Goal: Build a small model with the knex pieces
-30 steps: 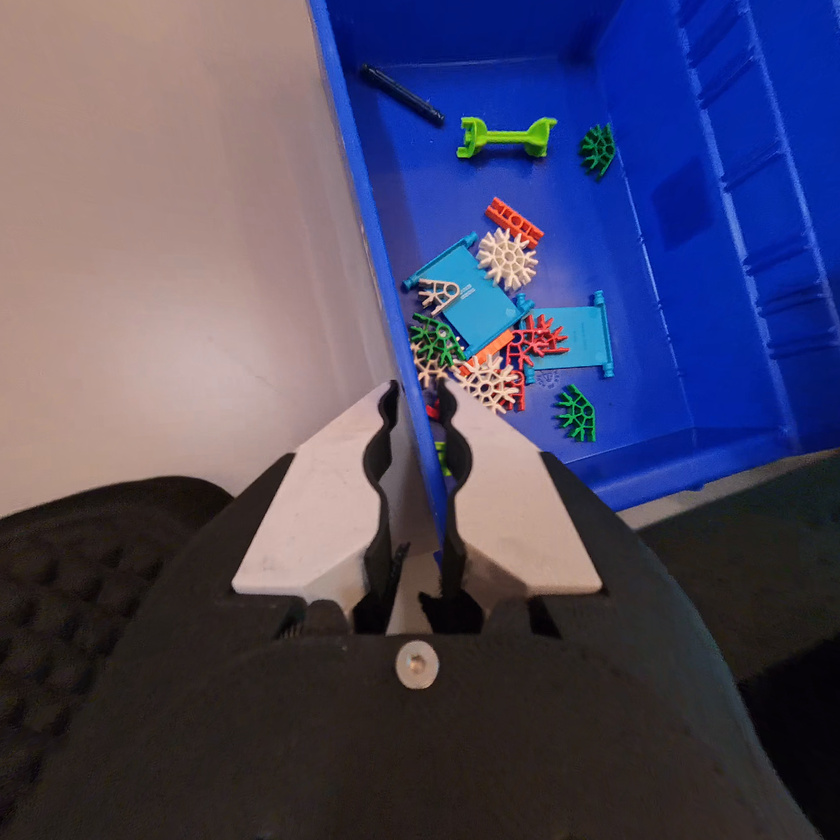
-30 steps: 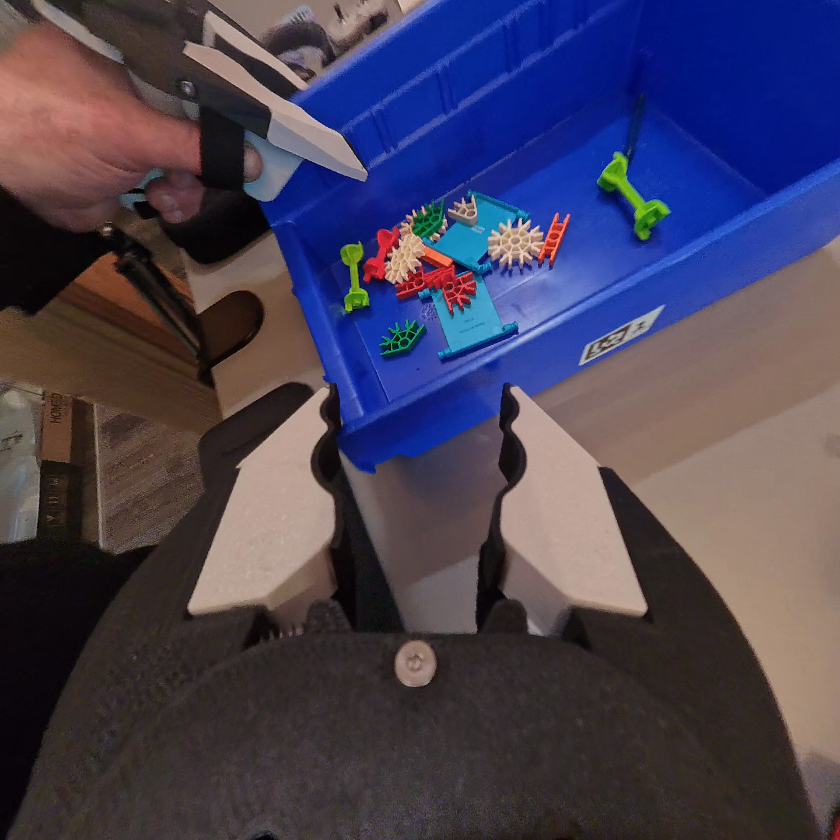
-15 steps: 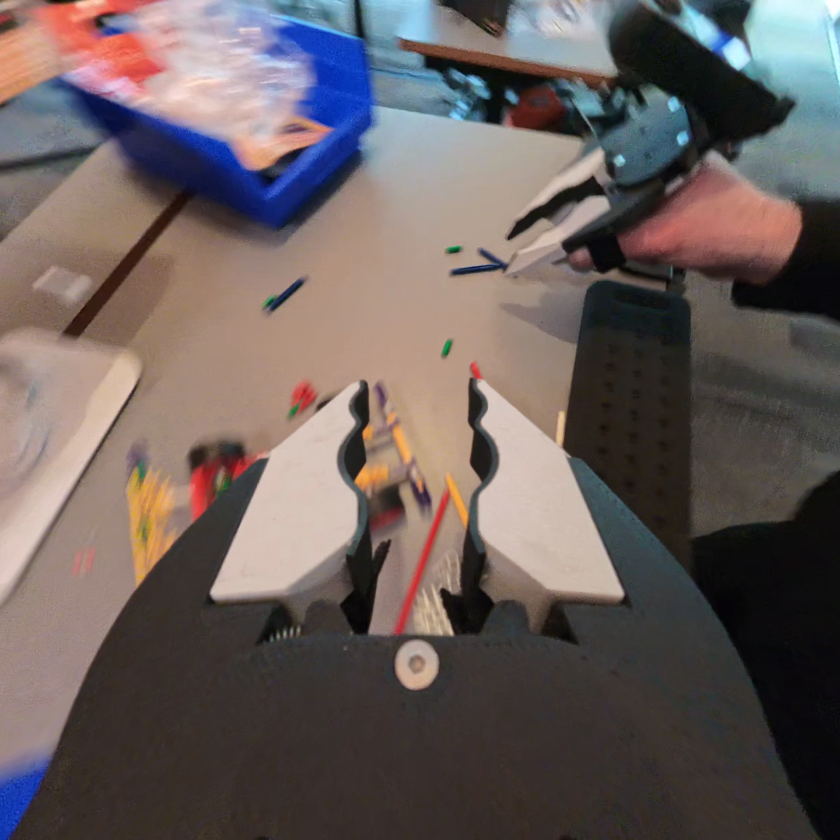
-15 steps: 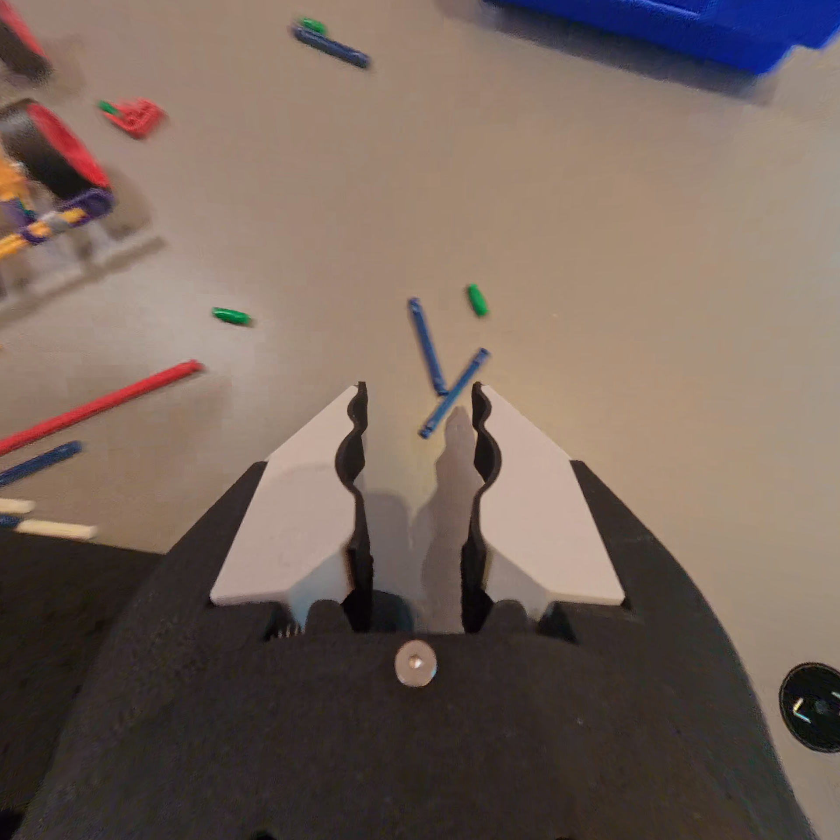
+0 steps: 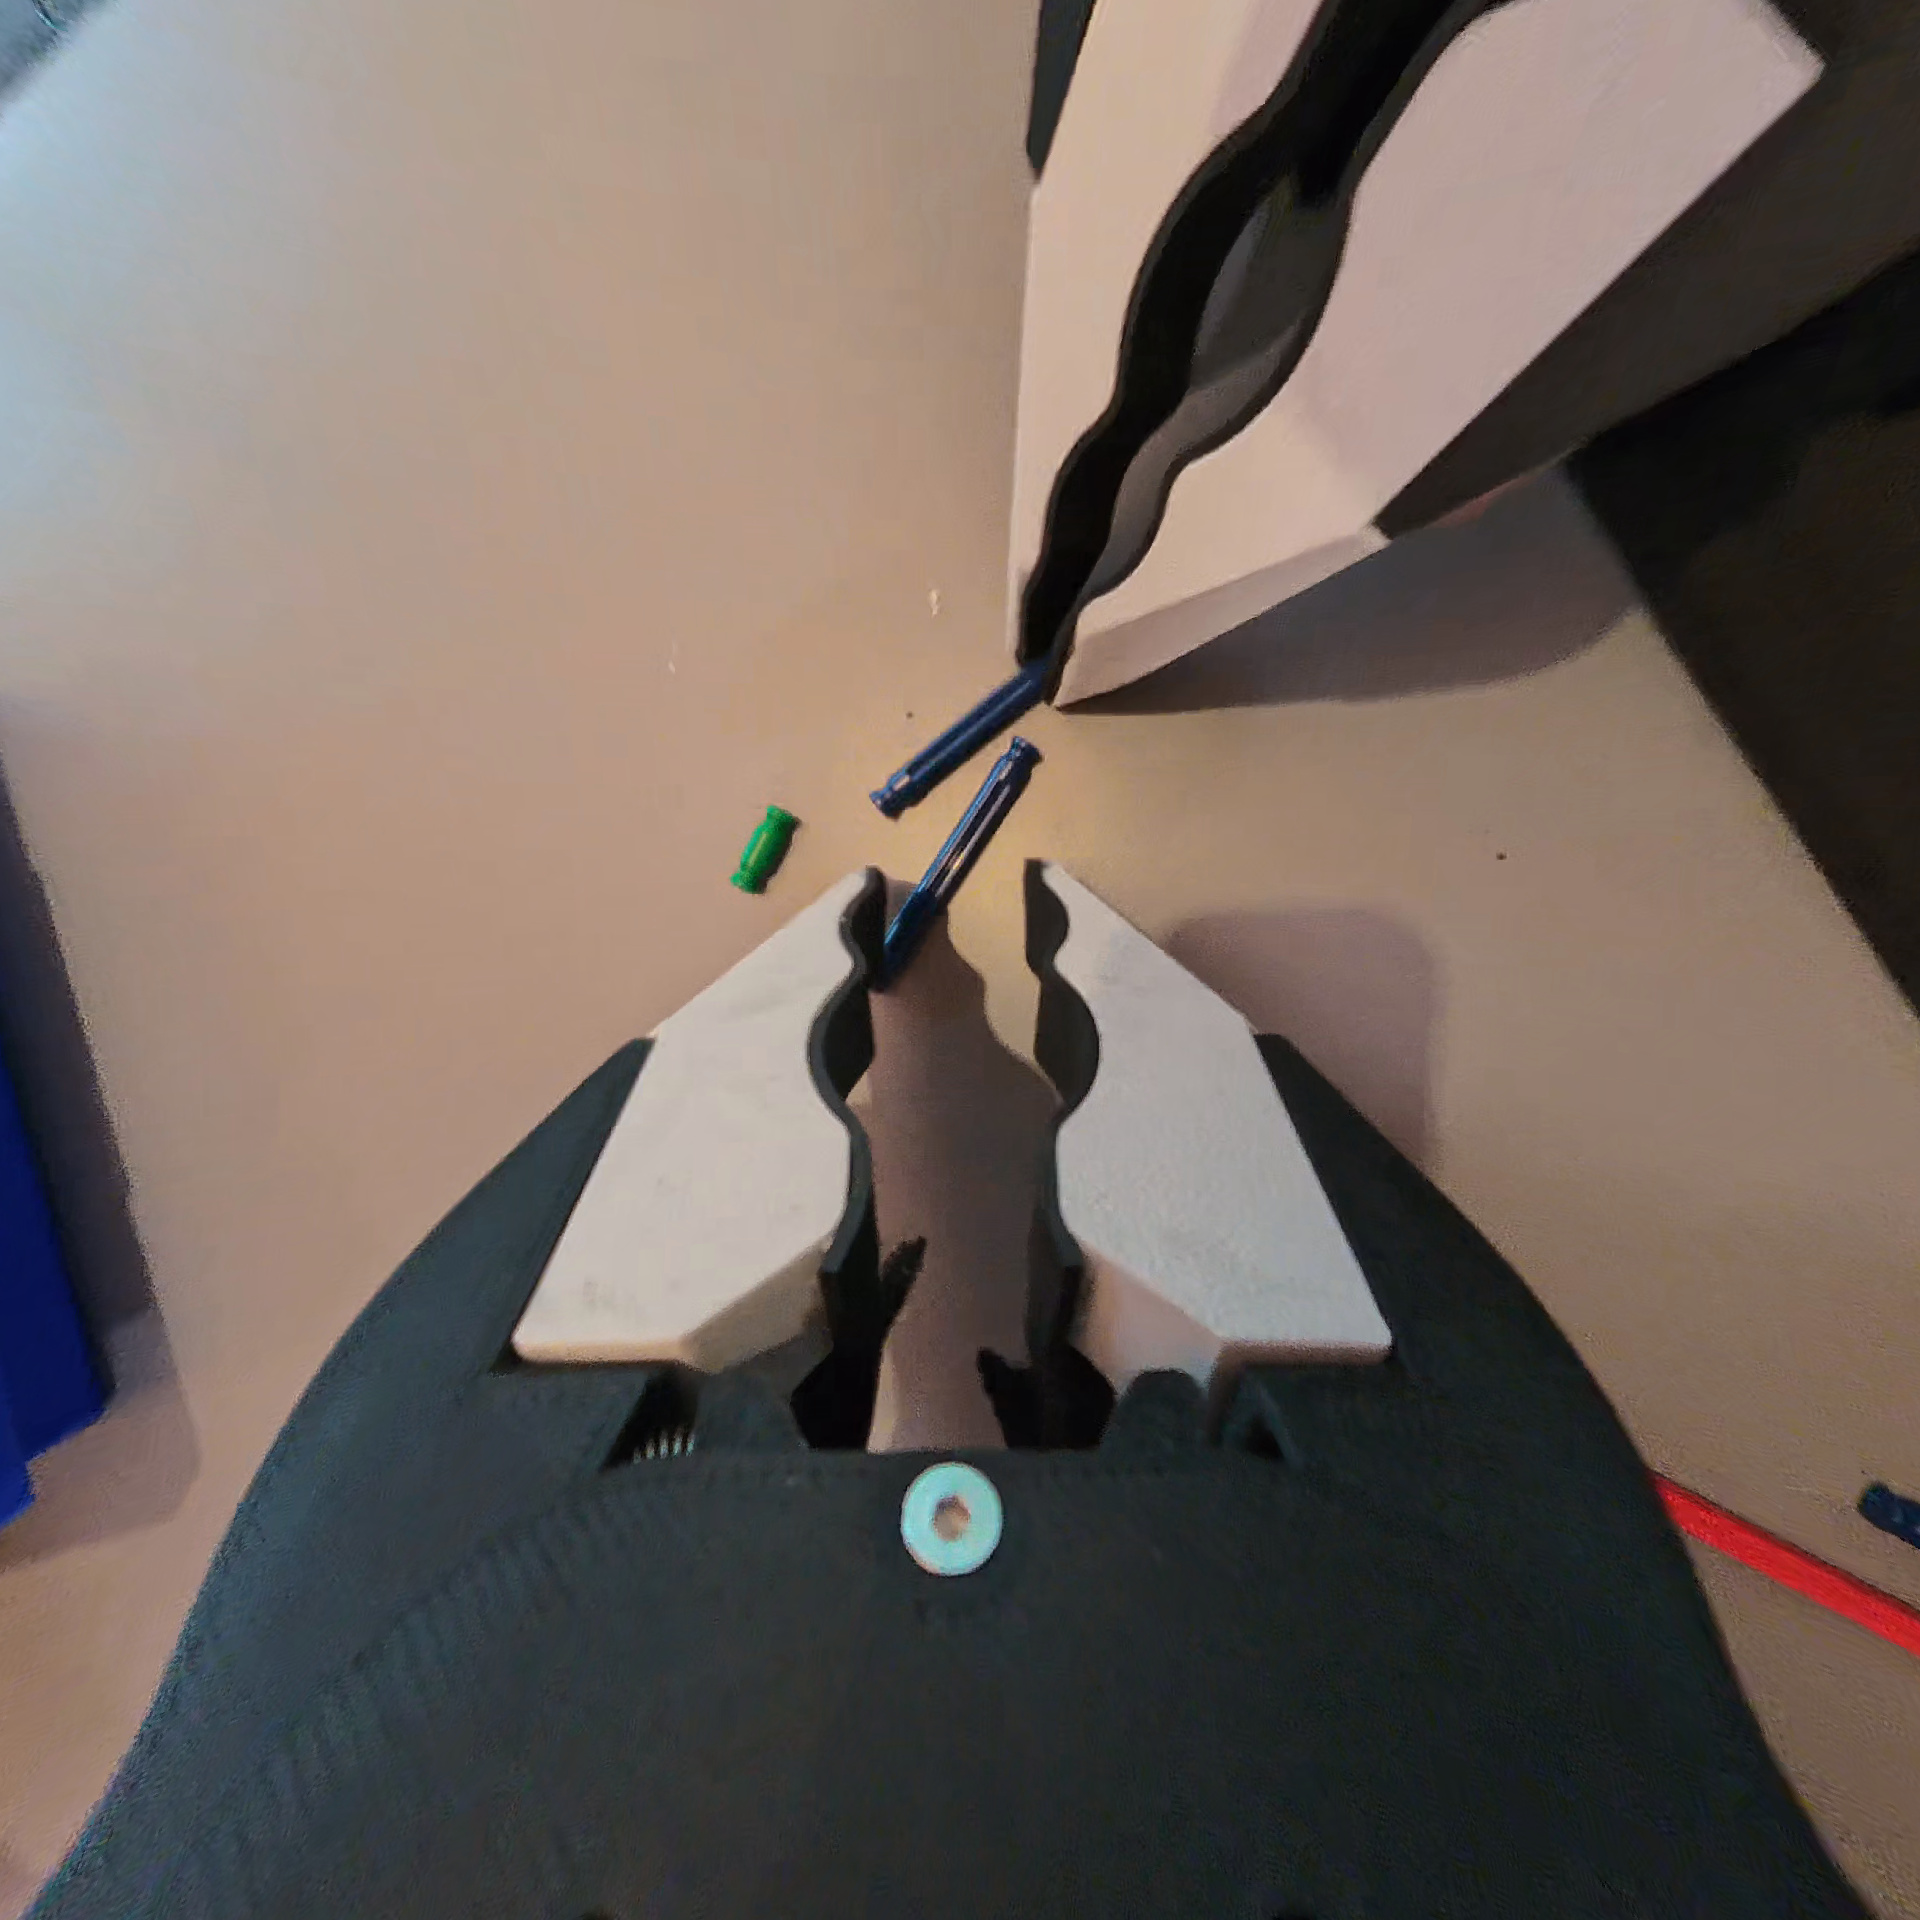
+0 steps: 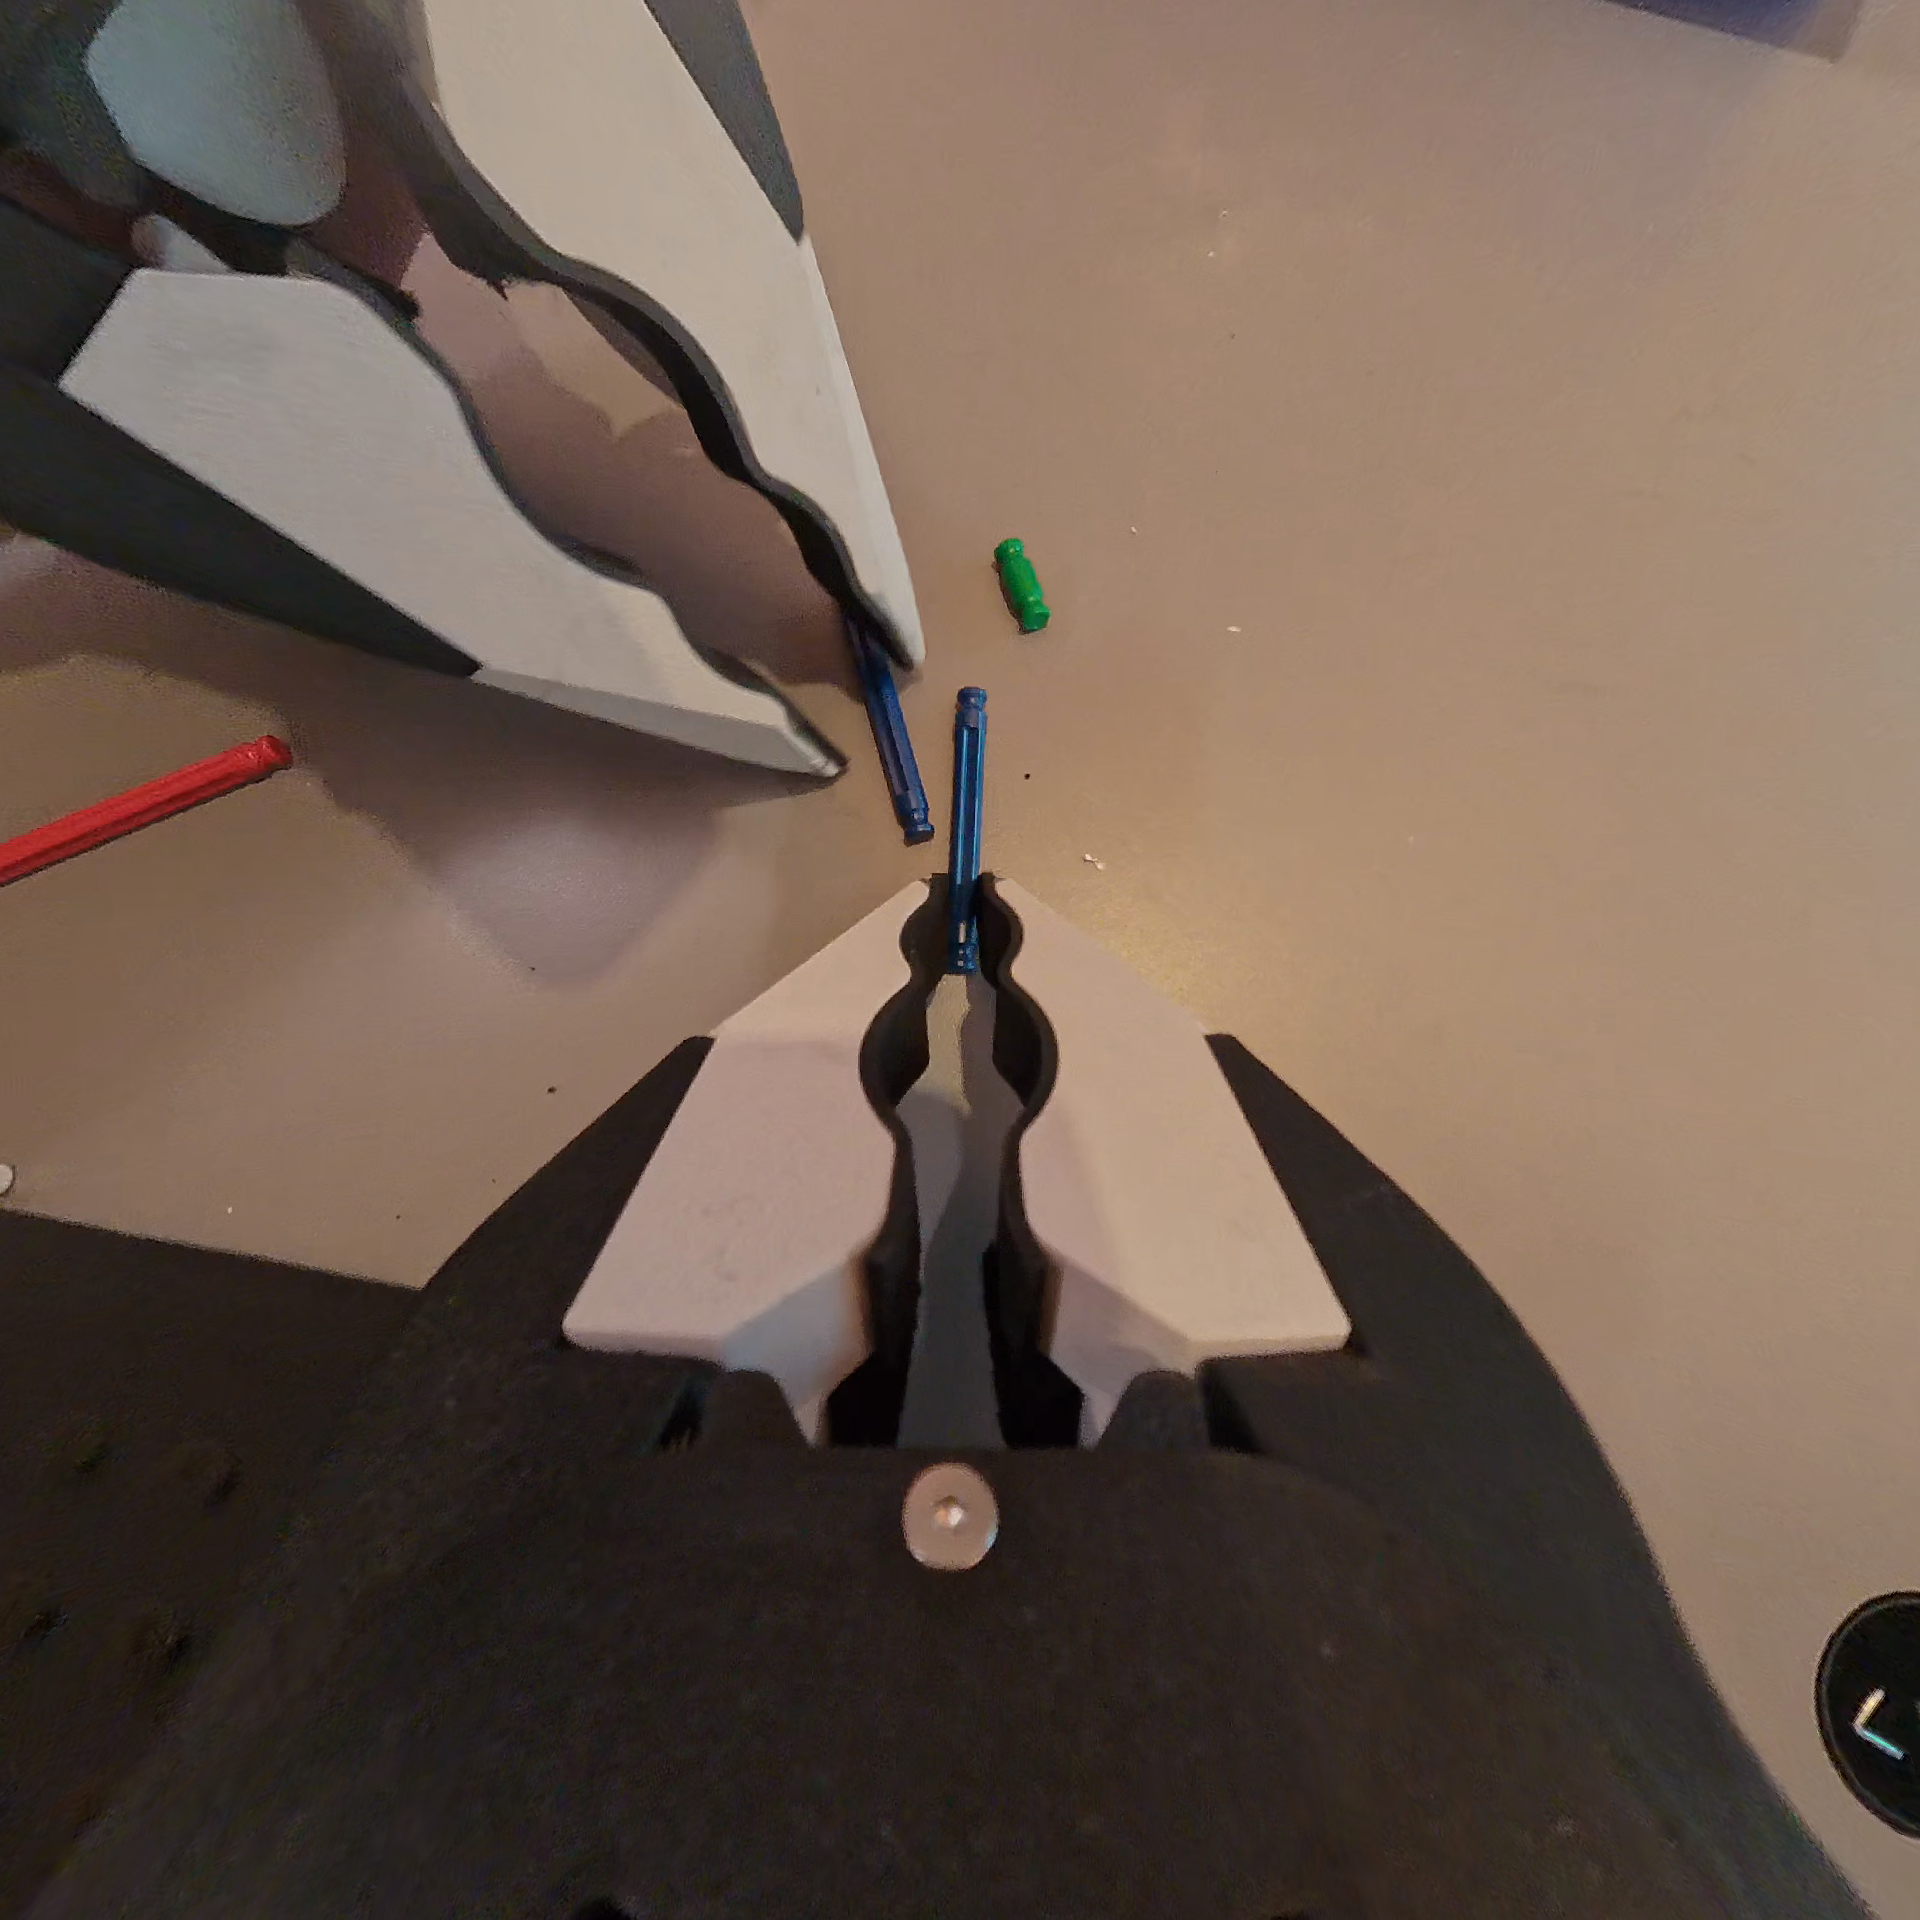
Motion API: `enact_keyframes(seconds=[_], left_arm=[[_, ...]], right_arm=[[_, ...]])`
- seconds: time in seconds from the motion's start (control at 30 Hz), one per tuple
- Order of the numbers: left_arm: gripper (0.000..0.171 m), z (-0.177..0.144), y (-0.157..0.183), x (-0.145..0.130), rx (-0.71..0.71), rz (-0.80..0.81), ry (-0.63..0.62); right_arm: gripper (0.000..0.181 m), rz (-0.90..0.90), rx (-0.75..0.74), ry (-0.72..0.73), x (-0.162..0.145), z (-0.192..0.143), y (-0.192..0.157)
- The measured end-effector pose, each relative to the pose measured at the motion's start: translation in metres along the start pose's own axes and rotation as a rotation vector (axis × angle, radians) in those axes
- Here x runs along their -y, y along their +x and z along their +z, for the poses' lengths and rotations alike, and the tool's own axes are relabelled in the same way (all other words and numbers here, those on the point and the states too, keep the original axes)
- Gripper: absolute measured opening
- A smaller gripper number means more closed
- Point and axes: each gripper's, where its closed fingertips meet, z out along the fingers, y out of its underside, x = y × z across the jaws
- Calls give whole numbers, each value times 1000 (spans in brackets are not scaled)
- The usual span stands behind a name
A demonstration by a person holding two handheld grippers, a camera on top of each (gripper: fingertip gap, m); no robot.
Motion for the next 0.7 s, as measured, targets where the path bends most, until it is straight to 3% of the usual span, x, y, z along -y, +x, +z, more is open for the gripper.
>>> enact_keyframes(seconds=[0.07, 0.27, 0.37, 0.5, 0.57, 0.7], left_arm=[[5, 2, 3, 0, -47, -7, -5], [2, -1, 8, -3, -49, -110, 35], [1, -23, 13, -2, 16, -186, 64], [0, -97, 25, 1, 162, -313, 152], [1, -146, 38, -13, 260, -366, 165], [1, -246, 77, -88, 478, -579, 141]], right_arm=[[1, -4, 11, -1, 0, 0, 0], [1, 1, 39, 13, 1, -3, -2], [1, 7, 72, 57, 9, -17, -11], [1, -62, 142, 131, 42, -44, -46], [1, -125, 214, 180, 68, -54, -81], [1, -285, 445, 239, 120, -51, -194]])
